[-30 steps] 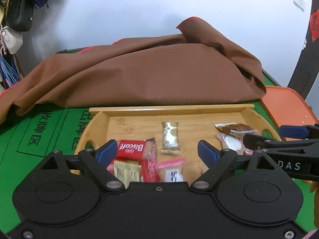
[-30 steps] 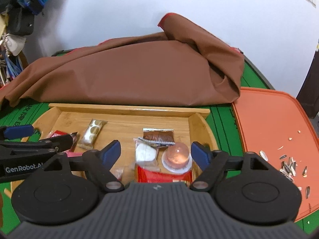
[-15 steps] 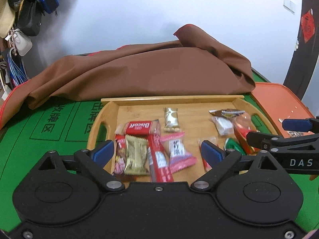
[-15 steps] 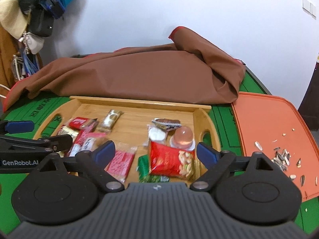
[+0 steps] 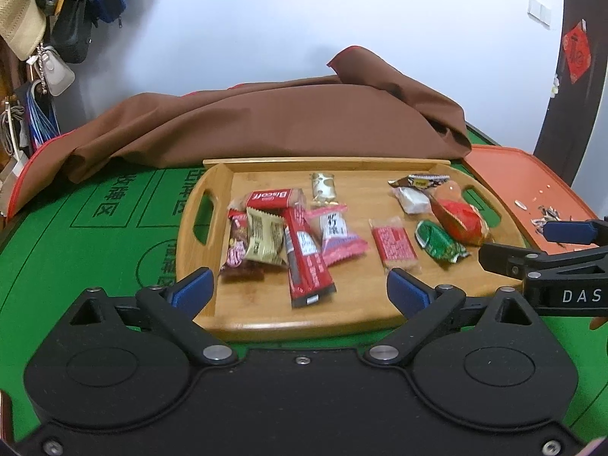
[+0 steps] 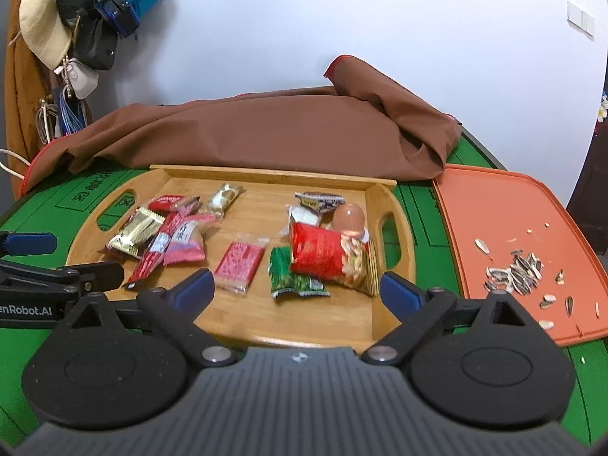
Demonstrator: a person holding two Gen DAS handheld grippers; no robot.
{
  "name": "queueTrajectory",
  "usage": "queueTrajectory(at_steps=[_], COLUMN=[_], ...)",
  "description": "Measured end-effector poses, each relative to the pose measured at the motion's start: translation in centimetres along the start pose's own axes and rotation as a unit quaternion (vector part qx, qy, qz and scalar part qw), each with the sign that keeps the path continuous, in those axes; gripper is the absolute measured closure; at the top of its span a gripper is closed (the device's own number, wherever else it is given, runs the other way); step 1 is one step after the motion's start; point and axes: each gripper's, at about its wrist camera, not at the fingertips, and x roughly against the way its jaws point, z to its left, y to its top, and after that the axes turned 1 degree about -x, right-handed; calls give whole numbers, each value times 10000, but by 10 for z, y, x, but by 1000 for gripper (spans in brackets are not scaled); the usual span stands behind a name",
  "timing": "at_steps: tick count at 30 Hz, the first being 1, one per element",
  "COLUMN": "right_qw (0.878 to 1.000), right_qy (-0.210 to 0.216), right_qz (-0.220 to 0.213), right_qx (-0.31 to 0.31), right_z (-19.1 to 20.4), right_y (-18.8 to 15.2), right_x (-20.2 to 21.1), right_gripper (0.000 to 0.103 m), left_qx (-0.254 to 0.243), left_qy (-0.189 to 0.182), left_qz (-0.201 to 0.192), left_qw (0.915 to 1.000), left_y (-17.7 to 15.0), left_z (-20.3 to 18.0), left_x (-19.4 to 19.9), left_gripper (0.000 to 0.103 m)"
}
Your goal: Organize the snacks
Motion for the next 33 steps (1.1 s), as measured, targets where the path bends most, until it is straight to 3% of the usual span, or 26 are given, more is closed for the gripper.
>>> queueTrajectory(at_steps=[18, 33], right_qw=[9998, 9979], right_qy=[-78, -307], right_qz=[182, 563], right_qx=[48, 38], right_z=[14, 21], right_y=[-56, -79], right_x=[15, 0], right_gripper=[1, 0], left_qx=[149, 276], left_qy=[265, 567], left_qz=[220, 507], left_qw=[9993, 9967], left_y=[-54, -73], left_z=[0, 4], left_x=[6, -8], left_gripper=[4, 2])
